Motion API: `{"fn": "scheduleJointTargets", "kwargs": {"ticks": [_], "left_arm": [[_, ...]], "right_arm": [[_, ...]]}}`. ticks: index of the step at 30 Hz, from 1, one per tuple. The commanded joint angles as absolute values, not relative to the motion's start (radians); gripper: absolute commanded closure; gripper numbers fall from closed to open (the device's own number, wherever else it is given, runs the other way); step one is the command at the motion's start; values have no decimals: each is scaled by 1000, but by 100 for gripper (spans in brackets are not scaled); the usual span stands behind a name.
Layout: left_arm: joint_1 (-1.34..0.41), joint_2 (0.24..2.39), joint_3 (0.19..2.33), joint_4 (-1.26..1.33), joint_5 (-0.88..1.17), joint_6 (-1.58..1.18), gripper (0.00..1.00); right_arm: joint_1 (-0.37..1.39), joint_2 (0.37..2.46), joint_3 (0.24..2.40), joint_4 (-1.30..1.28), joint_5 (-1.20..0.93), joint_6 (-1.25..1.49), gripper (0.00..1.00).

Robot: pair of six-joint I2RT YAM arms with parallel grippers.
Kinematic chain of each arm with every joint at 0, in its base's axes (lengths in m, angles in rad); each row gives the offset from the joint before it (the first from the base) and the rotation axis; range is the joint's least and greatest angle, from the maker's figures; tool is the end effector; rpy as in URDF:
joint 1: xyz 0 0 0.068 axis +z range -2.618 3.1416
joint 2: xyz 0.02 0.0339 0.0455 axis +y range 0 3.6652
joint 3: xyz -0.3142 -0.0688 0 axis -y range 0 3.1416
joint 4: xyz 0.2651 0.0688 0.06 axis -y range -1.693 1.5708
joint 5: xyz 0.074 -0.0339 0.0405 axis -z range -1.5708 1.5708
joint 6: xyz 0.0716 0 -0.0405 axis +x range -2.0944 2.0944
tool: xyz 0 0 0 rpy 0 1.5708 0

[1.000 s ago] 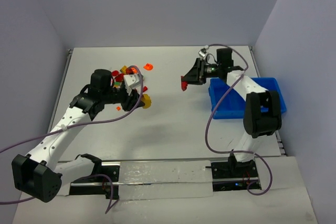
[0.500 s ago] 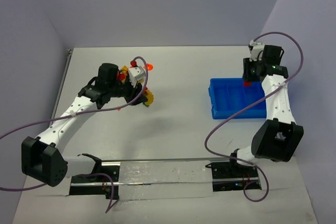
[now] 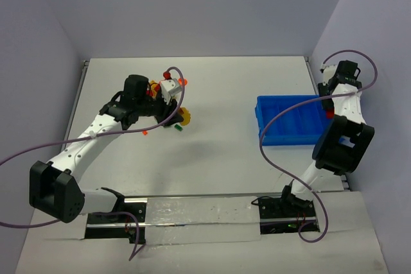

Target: Sort the legos into containers by color

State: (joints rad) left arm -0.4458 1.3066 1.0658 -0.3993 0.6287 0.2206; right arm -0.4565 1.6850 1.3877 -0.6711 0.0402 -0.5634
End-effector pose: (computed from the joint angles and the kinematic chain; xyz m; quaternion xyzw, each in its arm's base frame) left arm 0.2665 -0.1740 0.3331 0.4091 0.7578 -0.3225 0.3930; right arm 0.3661 -0.1830 0.2854 -0.0451 0.9537 -0.1615 0.2495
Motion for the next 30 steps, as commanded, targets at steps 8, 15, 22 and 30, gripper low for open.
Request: {"fn": "scheduleJointTargets", "kwargs": {"ticks": [8,15,22,30], "left_arm": [[-459,1315,1121,-354,614,204,100],[-459,1300,1102,-325,615,181,100],[-457,1262,1089,-272,812,161,100],[-457,1254,1081,-223,1055,68,100]], "right_arm": [[-466,1730,1382,-546,156,-646,40],[-448,1687,1418,-623,104,-619,21],[-275,1489,1476,-864,-371,-534,21],[163,1390,1403,-863,-837,-347,17]]}}
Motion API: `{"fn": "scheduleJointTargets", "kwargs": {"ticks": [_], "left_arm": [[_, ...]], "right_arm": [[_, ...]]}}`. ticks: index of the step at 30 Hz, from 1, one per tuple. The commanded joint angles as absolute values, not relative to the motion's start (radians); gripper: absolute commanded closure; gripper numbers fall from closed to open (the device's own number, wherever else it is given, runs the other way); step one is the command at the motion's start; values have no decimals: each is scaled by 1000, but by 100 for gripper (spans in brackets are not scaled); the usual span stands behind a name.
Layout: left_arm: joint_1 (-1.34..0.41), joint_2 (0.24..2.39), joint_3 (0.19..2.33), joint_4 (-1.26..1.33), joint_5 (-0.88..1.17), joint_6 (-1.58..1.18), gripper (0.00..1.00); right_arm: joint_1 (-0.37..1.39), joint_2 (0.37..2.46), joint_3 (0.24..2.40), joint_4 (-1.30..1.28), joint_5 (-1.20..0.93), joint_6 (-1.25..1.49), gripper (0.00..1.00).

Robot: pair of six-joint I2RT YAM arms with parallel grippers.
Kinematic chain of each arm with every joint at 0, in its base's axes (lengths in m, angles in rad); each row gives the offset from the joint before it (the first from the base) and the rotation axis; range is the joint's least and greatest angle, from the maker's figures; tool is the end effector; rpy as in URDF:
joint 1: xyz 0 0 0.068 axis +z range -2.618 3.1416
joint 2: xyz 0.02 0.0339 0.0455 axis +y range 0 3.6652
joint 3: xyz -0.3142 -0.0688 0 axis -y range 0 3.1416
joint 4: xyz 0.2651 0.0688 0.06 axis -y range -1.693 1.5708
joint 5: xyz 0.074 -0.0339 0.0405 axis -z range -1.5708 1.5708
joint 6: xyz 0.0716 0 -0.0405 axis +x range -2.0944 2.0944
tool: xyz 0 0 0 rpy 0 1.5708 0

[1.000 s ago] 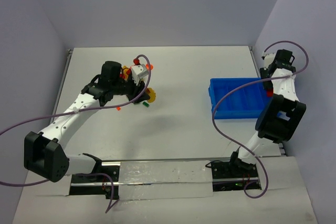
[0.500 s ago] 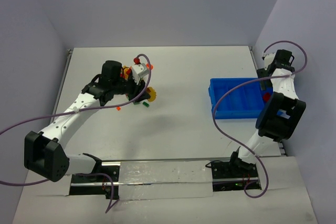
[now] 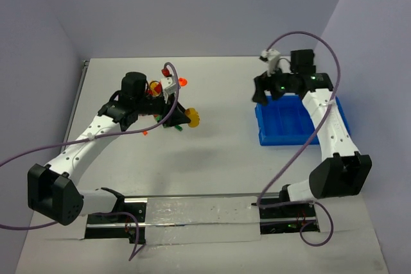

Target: Sort the legos into containers by color

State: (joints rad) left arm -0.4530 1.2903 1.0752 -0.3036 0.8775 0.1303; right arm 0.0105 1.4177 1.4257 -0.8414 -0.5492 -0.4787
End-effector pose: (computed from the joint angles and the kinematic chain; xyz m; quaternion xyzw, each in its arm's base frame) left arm 0.2536 -0.1847 0.3581 0.4294 0.6885 -0.4356 0.3896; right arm 0.3271 0.0408 0.3862 -0.3122 0.8475 0.1656 0.3961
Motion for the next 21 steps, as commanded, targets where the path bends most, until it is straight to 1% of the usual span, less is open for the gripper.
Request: {"fn": "scheduleJointTargets", "kwargs": {"ticks": [1,5,8,11,15,21], "left_arm": [[-456,1251,1083,-221,1073,61,100],[-457,1244,1078,-210,1124,32,100],[-456,1242,1069,-193,1155,12,100],[-457,1236,1058,-193,1175,23,100],[-459,1232,1049,-199,1160,32,100],[-463,1235,1049,-213,1143,46,100]], "right_arm": [[207,1391,1386,-822,-851,-322,17],[334,1414,1379,-742,-908,-225,16],[394,1457,1414,-750,-968,-213,15],[463,1485,1439,-752,-982,-208,15],[509,1497,1449,-714,-967,-179,14],[558,1522,1500,-733,-966,-192,14]]}}
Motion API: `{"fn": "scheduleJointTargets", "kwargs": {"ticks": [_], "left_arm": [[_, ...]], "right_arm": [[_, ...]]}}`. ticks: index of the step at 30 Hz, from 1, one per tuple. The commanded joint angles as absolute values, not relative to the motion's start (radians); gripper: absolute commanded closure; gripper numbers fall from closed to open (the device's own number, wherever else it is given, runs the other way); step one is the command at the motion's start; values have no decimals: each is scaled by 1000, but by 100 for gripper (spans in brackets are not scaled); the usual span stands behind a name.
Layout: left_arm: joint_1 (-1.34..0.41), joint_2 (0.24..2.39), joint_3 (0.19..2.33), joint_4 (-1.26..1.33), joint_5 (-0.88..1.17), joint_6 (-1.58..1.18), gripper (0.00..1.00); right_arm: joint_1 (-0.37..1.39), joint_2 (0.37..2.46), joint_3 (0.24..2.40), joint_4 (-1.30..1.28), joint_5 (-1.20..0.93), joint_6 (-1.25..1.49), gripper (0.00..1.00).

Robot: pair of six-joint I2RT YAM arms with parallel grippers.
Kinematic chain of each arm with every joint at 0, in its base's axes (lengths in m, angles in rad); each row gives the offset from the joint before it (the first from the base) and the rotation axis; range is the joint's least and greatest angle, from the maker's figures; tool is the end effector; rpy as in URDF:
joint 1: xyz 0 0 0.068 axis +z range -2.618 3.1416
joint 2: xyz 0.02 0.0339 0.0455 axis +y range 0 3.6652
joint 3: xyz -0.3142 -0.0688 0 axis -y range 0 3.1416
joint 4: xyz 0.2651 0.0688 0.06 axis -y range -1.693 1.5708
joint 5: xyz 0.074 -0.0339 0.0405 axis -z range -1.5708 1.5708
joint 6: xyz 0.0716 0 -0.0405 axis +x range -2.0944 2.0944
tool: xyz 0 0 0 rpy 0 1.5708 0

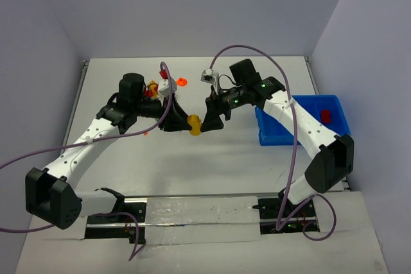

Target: Sort the legos into containers by color

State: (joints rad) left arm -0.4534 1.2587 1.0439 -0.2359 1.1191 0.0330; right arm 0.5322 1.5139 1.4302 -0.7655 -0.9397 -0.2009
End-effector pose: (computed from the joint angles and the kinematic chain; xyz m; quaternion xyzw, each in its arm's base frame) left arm 0.2325 -0.1850 0.3688 0.4466 0.6290 -0.5338 0.3465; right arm 0.2706 0.2265 0.3775 -0.4482 0.7215 0.4697 0.2406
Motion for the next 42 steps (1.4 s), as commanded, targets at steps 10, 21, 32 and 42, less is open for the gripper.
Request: {"fn": "scheduleJointTargets", "kwargs": {"ticks": [10,21,32,42], "left_arm": [[-472,1250,1051,-221,1165,52,99],[-468,1247,1052,-269,1004,54,31],[-421,1383,1241,-426,526,27,1],[-358,1380,1197,-302,295,-49,1]], "right_arm": [[598,1555,1531,-717,-968,-210,22],[517,1446,1423,-719,-933,-240,91],[-148,1427,1374,-940,-526,-530,99],[-373,1732,1546,-835,-226,-509,99]]}}
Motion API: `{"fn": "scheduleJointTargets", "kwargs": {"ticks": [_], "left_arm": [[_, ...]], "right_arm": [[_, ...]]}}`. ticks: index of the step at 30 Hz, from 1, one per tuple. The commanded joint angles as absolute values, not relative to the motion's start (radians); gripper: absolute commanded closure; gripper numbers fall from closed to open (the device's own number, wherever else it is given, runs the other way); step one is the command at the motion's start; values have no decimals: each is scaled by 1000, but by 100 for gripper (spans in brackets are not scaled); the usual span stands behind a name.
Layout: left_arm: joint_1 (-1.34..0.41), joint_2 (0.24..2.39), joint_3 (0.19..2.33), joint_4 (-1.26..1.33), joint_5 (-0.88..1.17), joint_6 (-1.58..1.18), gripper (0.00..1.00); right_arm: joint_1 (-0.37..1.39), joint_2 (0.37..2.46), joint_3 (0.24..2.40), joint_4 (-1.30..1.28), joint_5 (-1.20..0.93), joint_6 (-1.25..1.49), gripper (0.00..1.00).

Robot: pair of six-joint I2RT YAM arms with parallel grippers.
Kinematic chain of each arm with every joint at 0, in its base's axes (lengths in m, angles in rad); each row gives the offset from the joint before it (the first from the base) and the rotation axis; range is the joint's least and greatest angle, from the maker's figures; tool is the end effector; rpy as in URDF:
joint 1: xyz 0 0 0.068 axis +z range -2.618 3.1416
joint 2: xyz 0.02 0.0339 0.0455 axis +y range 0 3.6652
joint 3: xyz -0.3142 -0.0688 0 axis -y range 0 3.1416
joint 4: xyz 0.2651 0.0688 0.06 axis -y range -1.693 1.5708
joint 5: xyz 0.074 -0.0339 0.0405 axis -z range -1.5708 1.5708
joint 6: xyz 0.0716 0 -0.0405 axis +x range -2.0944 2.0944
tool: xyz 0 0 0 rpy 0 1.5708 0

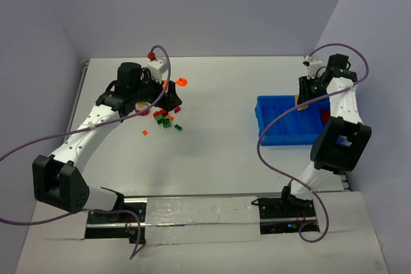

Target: Sort the legos into containers by color

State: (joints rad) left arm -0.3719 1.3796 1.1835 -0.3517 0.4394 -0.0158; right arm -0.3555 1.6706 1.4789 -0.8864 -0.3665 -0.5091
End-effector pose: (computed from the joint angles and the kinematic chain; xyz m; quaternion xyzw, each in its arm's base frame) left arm 0.3155 -0.1557 0.3569 0.2557 0.8187 -0.2785 0.4322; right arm 0.3742 -0.1116 0.3104 -0.1175 0.9474 0.0600 0.2918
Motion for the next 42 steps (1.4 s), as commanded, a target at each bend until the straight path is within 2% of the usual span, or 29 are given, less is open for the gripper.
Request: {"fn": "scheduleJointTargets", "kwargs": {"ticks": [1,7,10,11,14,19,25,27,32,36,42], "left_arm": [[-350,1383,1195,-303,281,-45,1],[-338,1399,1190,-311,284,-19,1],[-336,1416,1195,-315,266,-13,1],[-334,1422,1199,-316,261,-11,1],[-326,1452,1212,-315,233,-13,1],[-306,1515,1250,-322,162,-29,6],[-249,1625,1319,-363,116,10,8],[-217,1680,1346,-386,88,35,12],[-181,1756,1364,-395,15,48,15],[-172,1799,1361,-367,-6,46,18],[-169,1913,1456,-391,-86,42,31]], "right_arm": [[-374,1746,1553,-813,-208,-502,99],[-374,1826,1581,-750,-119,-480,98],[-374,1861,1583,-731,-83,-477,88],[-374,1865,1581,-728,-77,-475,84],[-374,1872,1572,-721,-72,-471,57],[-374,1885,1565,-725,-74,-469,38],[-374,1873,1556,-730,-77,-463,27],[-371,1856,1568,-748,-98,-457,10],[-351,1783,1578,-787,-148,-426,0],[-316,1723,1585,-808,-188,-393,0],[-269,1646,1582,-830,-232,-349,0]]}}
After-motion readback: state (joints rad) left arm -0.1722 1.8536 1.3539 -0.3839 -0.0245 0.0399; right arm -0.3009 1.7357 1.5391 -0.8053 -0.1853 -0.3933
